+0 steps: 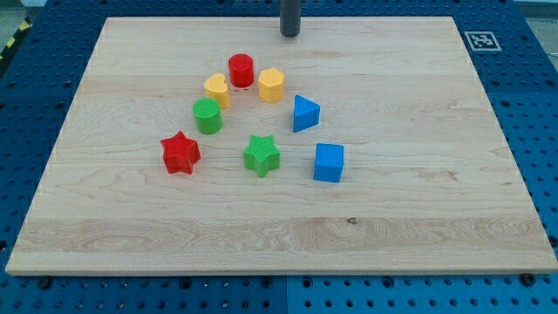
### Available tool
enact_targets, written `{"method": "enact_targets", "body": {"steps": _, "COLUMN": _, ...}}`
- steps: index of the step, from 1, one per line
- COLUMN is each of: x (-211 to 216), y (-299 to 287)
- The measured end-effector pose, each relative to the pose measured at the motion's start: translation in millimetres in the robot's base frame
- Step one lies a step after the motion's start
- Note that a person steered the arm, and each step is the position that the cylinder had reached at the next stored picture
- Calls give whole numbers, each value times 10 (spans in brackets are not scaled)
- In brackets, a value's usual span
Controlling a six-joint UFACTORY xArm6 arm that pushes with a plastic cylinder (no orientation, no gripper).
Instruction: Place the red circle at the top right corner
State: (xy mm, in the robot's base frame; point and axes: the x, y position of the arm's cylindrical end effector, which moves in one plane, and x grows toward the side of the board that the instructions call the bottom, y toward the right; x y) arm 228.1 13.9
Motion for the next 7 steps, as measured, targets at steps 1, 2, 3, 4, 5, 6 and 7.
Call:
{"method": "enact_targets", "body": {"steps": 1, "x": -4, "y": 0}}
{"method": "enact_targets", "body": {"steps": 2, "x": 151, "y": 24}}
{"method": "enact_targets", "body": {"steps": 3, "x": 552, "y": 17}}
{"method": "enact_targets", "body": {"steps": 4, "x": 825, "y": 6}}
{"method": "enact_targets", "body": {"steps": 5, "x": 1047, "y": 6}}
{"method": "enact_targets", "body": {"steps": 6, "x": 1048, "y": 6}}
{"method": "enact_targets", "body": {"steps": 7, "x": 1047, "y": 6}}
